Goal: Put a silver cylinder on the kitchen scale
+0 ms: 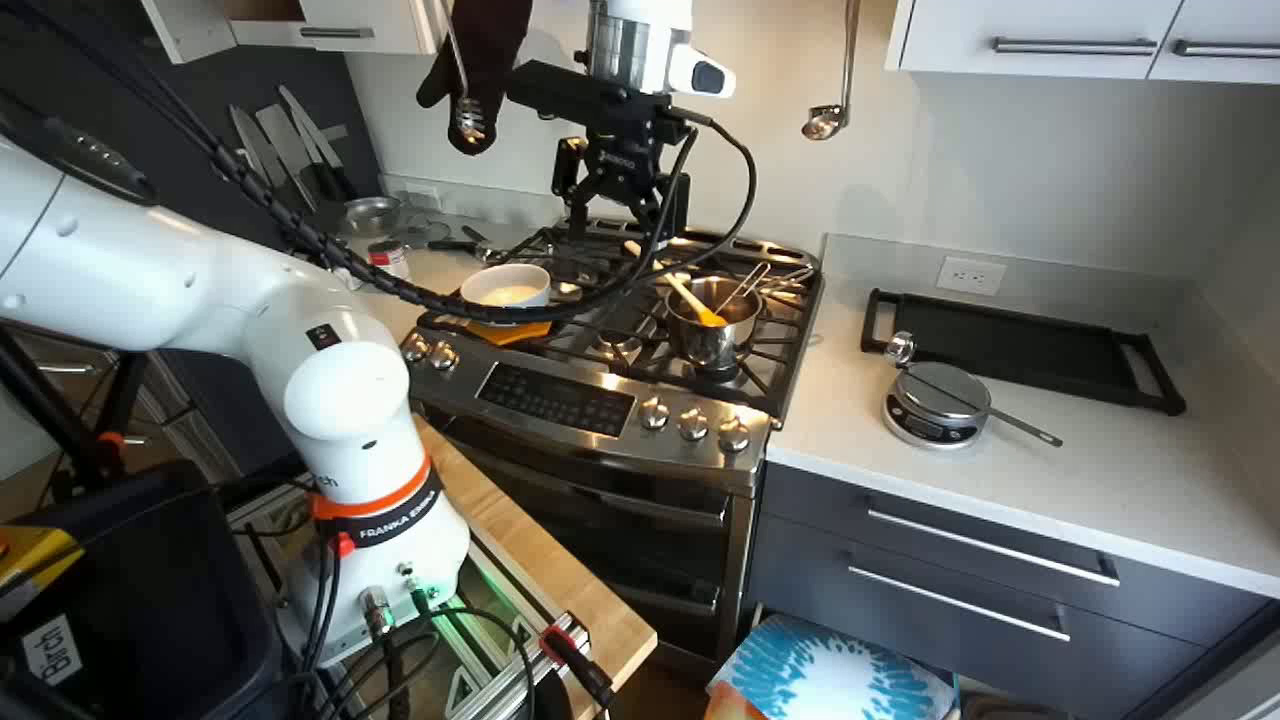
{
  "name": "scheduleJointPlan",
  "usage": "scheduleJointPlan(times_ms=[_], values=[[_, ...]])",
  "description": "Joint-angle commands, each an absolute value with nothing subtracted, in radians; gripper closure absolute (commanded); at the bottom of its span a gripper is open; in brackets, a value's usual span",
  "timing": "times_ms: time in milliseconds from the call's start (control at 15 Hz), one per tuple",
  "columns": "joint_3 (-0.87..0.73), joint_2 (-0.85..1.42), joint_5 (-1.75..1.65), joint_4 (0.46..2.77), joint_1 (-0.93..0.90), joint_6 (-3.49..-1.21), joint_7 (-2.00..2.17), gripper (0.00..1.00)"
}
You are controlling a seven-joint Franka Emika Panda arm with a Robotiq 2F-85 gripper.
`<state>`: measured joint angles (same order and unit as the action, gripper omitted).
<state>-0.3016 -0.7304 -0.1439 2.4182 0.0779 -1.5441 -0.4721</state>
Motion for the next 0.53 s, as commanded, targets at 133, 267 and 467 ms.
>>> scheduleJointPlan(times_ms=[133, 267, 467], values=[[-0.302, -0.73, -0.144, 2.416, 0.077, -1.542, -0.472, 0.0], [-0.302, -0.73, -0.144, 2.416, 0.077, -1.542, -0.472, 0.0], [-0.302, -0.749, -0.121, 2.404, 0.06, -1.555, -0.49, 0.0]])
